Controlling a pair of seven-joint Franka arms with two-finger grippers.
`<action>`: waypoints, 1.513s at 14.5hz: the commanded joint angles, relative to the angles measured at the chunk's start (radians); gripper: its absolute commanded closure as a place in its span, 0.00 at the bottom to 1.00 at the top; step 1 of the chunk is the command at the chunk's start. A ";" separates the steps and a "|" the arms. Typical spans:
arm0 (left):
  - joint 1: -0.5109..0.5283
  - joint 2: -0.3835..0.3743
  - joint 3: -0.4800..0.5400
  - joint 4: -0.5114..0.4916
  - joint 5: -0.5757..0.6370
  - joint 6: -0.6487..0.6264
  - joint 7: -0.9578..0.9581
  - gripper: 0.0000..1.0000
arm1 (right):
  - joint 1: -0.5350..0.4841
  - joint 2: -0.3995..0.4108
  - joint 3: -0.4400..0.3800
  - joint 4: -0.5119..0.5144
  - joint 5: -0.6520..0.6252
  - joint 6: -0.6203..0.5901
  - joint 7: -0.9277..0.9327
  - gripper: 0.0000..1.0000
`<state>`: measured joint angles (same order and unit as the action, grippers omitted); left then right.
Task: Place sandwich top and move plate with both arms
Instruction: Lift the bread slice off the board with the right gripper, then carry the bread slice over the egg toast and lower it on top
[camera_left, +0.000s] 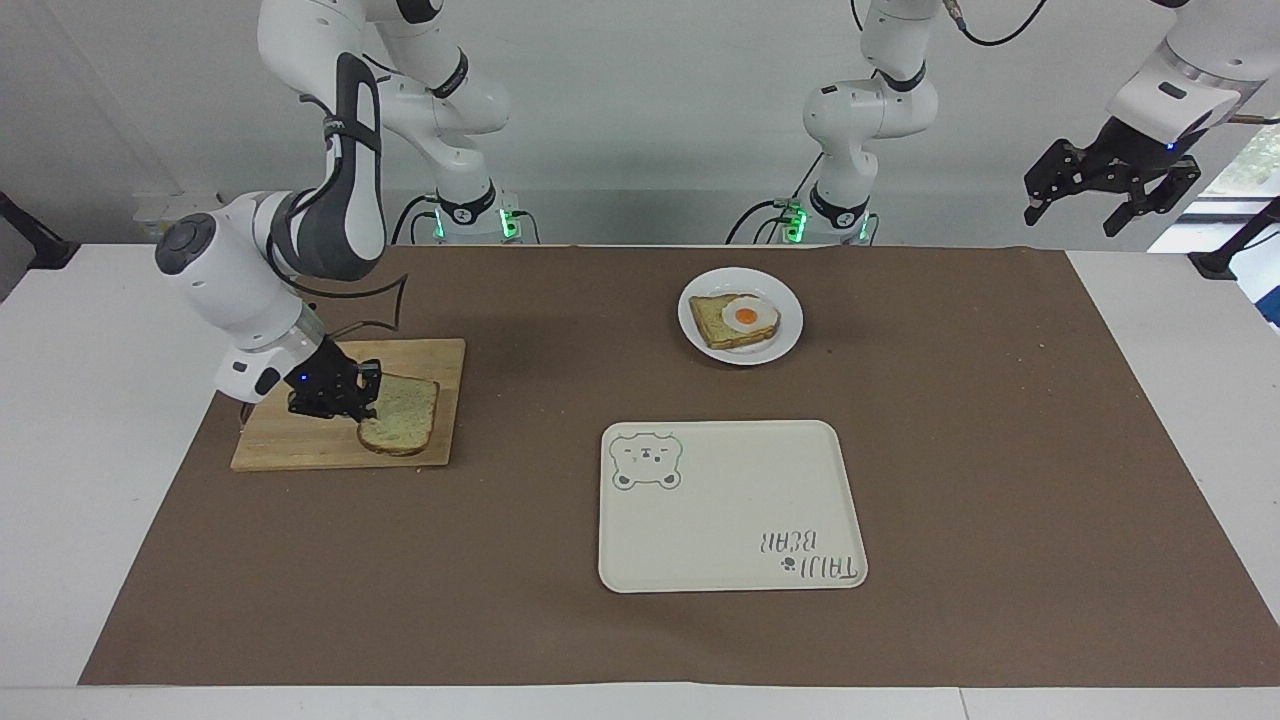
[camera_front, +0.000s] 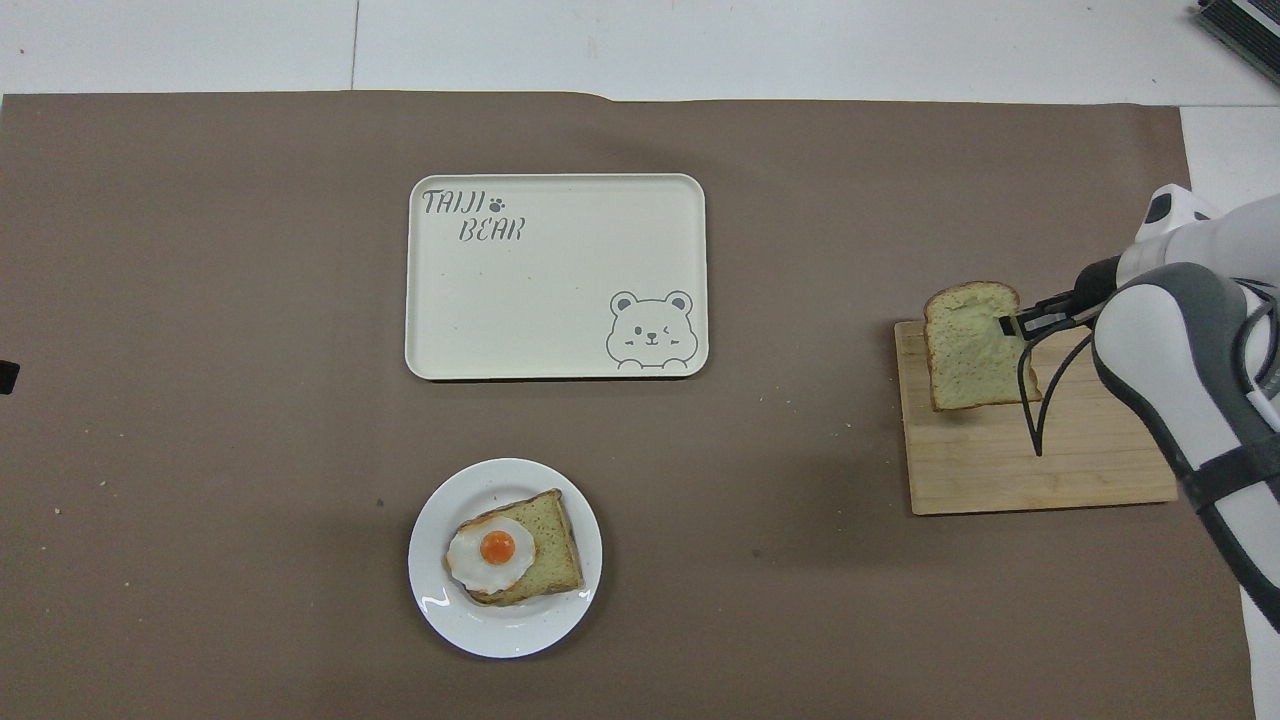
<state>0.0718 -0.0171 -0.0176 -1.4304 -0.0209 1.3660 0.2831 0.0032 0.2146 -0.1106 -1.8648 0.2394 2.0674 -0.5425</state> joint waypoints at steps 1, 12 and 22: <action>0.017 -0.007 -0.013 0.007 0.006 -0.018 0.011 0.00 | 0.072 -0.015 0.005 0.035 -0.003 -0.032 0.129 1.00; 0.017 -0.006 -0.013 0.007 0.006 -0.018 0.010 0.00 | 0.368 -0.030 0.080 0.061 0.099 -0.015 0.622 1.00; 0.017 -0.006 -0.013 0.007 0.006 -0.018 0.010 0.00 | 0.405 -0.023 0.298 0.035 0.187 0.000 0.771 1.00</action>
<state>0.0718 -0.0171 -0.0176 -1.4304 -0.0209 1.3659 0.2831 0.3911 0.2001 0.1723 -1.8101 0.3921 2.0567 0.1889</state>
